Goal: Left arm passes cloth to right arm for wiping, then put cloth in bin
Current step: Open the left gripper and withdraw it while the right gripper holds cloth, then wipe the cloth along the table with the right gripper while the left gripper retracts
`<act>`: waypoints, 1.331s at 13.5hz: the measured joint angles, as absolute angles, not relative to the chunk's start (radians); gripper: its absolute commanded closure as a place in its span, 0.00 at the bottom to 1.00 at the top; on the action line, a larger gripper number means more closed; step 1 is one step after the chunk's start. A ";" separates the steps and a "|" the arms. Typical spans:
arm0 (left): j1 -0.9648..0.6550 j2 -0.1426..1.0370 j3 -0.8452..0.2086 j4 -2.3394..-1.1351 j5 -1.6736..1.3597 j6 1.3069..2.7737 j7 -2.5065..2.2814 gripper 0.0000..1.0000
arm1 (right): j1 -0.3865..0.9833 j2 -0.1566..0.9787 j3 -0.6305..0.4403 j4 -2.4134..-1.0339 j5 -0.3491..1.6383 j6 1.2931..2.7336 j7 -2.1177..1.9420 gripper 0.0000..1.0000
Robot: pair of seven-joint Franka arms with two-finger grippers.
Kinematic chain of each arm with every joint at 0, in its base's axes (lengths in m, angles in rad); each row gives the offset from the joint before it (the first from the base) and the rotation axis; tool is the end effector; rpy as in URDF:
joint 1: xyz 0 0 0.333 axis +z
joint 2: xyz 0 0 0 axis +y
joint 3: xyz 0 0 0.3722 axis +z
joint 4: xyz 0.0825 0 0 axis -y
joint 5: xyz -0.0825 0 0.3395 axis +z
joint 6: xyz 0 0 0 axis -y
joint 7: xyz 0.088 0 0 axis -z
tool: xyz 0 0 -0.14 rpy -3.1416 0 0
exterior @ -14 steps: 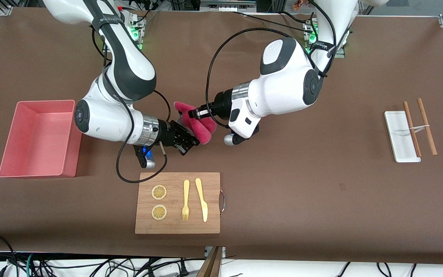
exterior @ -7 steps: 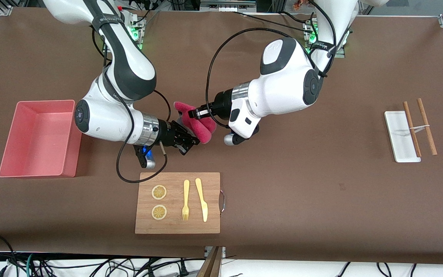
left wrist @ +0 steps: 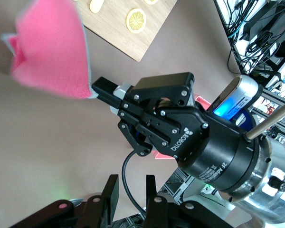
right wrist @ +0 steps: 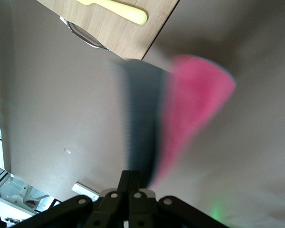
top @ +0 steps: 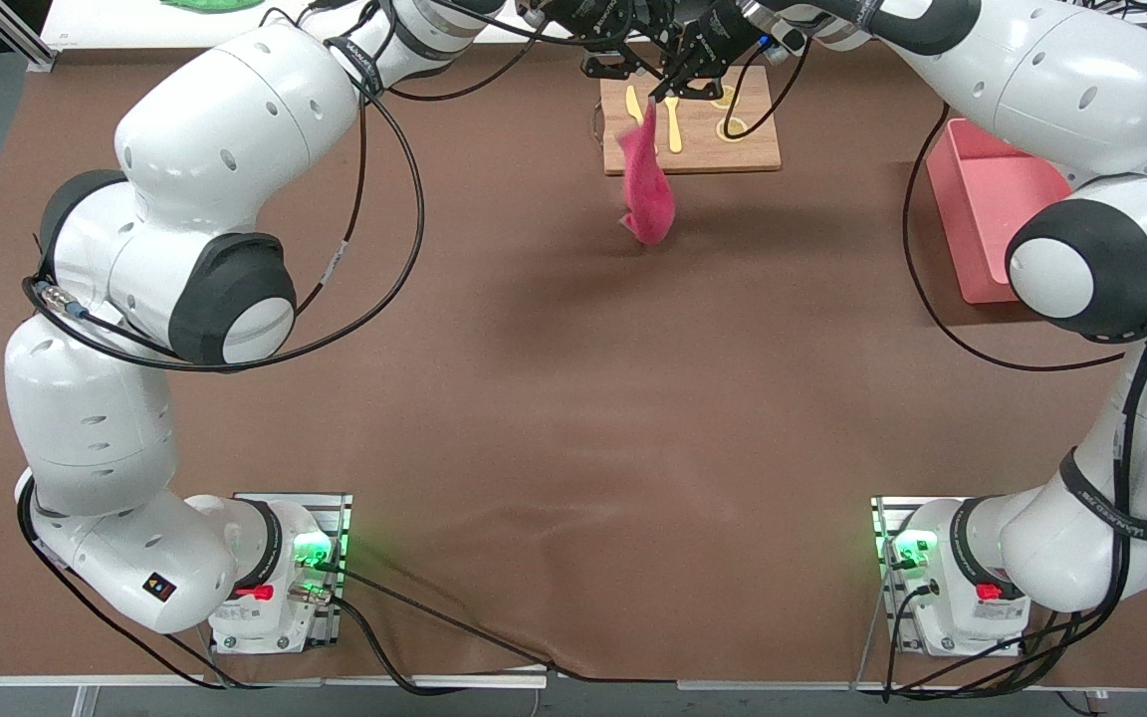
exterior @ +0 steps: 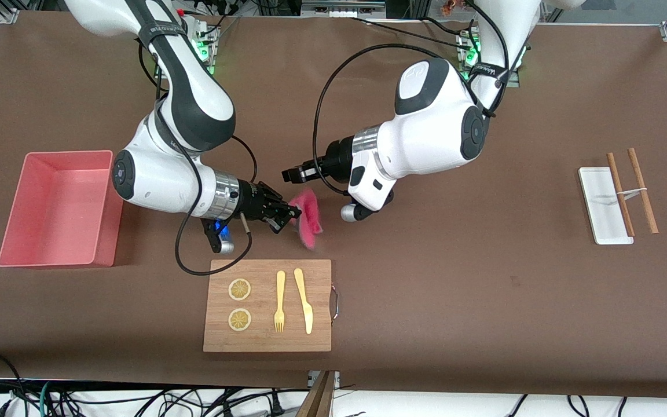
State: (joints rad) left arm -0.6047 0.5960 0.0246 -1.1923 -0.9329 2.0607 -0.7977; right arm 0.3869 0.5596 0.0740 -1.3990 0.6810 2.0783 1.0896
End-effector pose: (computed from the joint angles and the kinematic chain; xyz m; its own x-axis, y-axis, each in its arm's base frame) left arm 0.5928 -0.4743 0.5225 0.8182 0.2946 -0.4937 0.5666 -0.5590 0.6054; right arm 0.6318 0.3558 0.4433 0.5592 -0.6293 -0.5397 -0.8253 -0.4838 -0.2911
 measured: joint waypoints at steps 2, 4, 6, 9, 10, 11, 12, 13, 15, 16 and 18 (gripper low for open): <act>-0.598 0.595 0.026 -1.192 -0.933 2.050 -0.798 0.74 | 0.387 0.560 0.074 -1.399 0.681 2.078 1.089 1.00; -0.589 0.593 0.026 -1.192 -0.933 2.027 -0.799 0.75 | 0.387 0.560 0.074 -1.399 0.681 2.078 1.087 1.00; -0.572 0.588 0.028 -1.192 -0.933 1.990 -0.802 0.68 | 0.387 0.560 0.074 -1.399 0.681 2.064 1.086 1.00; -0.511 0.572 0.037 -1.192 -0.922 1.841 -0.801 0.00 | 0.384 0.554 0.069 -1.396 0.681 1.985 1.085 1.00; -0.485 0.566 0.037 -1.192 -0.892 1.787 -0.800 0.00 | 0.383 0.548 0.066 -1.392 0.679 1.942 1.085 1.00; -0.464 0.558 0.037 -1.192 -0.851 1.739 -0.800 0.00 | 0.382 0.538 0.064 -1.389 0.671 1.896 1.085 1.00; -0.449 0.546 0.037 -1.192 -0.806 1.693 -0.801 0.00 | 0.382 0.528 0.063 -1.387 0.654 1.849 1.085 1.00; -0.437 0.536 0.038 -1.192 -0.763 1.648 -0.801 0.00 | 0.382 0.516 0.063 -1.387 0.636 1.802 1.085 1.00; -0.412 0.518 0.039 -1.192 -0.653 1.593 -0.801 0.00 | 0.382 0.493 0.063 -1.387 0.617 1.703 1.085 1.00; -0.405 0.512 0.039 -1.192 -0.596 1.580 -0.801 0.00 | 0.383 0.485 0.064 -1.387 0.614 1.655 1.085 1.00; -0.389 0.502 0.040 -1.205 -0.535 1.559 -0.800 0.00 | 0.385 0.482 0.065 -1.390 0.612 1.575 1.071 1.00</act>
